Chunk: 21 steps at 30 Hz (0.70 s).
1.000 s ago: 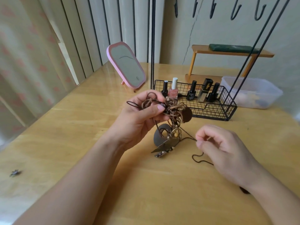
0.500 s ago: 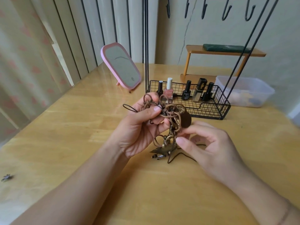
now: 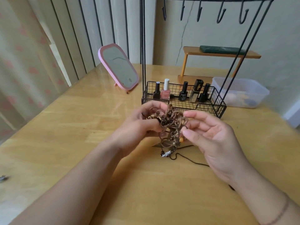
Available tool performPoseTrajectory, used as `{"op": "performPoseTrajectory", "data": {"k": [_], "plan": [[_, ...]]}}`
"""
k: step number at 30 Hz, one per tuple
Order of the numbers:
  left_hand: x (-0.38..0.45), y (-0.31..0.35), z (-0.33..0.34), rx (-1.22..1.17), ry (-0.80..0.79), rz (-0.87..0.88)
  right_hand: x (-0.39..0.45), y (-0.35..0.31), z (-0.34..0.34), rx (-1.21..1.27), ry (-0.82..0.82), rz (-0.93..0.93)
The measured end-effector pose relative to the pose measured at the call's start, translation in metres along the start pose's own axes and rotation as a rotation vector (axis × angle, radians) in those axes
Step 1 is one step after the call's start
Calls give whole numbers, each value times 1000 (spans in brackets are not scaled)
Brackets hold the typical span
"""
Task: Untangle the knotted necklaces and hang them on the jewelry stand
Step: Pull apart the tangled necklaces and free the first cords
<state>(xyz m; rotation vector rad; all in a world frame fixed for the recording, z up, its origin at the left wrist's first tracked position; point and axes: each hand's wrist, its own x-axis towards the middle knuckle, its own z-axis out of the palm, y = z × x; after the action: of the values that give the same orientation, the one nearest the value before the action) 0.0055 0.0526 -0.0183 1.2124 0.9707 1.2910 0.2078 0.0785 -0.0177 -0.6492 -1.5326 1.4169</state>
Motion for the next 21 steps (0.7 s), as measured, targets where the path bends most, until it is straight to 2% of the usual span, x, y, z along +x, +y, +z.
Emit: {"op": "performPoseTrajectory", "data": {"k": [2, 4, 5, 6, 9, 10, 12, 14, 17, 19, 21], "plan": [[-2, 3, -3, 325, 176, 56, 0, -1, -1, 42, -29, 15], [-4, 5, -2, 501, 295, 142, 0, -2, 1, 92, -64, 41], [-4, 6, -2, 549, 259, 174, 0, -2, 2, 119, -83, 52], [-5, 5, 0, 583, 159, 188, 0, -2, 4, 142, -100, 58], [-6, 1, 7, 579, -238, 150, 1, -2, 5, 186, -114, 63], [-6, 0, 8, 561, -288, 141, 1, -2, 4, 196, -112, 62], [-5, -1, 10, 570, -254, 126, 2, -4, 1, 184, -112, 51], [-3, -2, 7, 578, -189, 128, 1, -5, -3, 85, -67, 8], [-2, 1, 2, 489, -77, 154, 3, 1, -9, -295, 109, -128], [-1, 2, -2, 384, -30, 185, 3, 7, -8, -543, 78, -124], [1, 1, -6, 297, 7, 225, 2, 13, -5, -718, -32, -57]]}}
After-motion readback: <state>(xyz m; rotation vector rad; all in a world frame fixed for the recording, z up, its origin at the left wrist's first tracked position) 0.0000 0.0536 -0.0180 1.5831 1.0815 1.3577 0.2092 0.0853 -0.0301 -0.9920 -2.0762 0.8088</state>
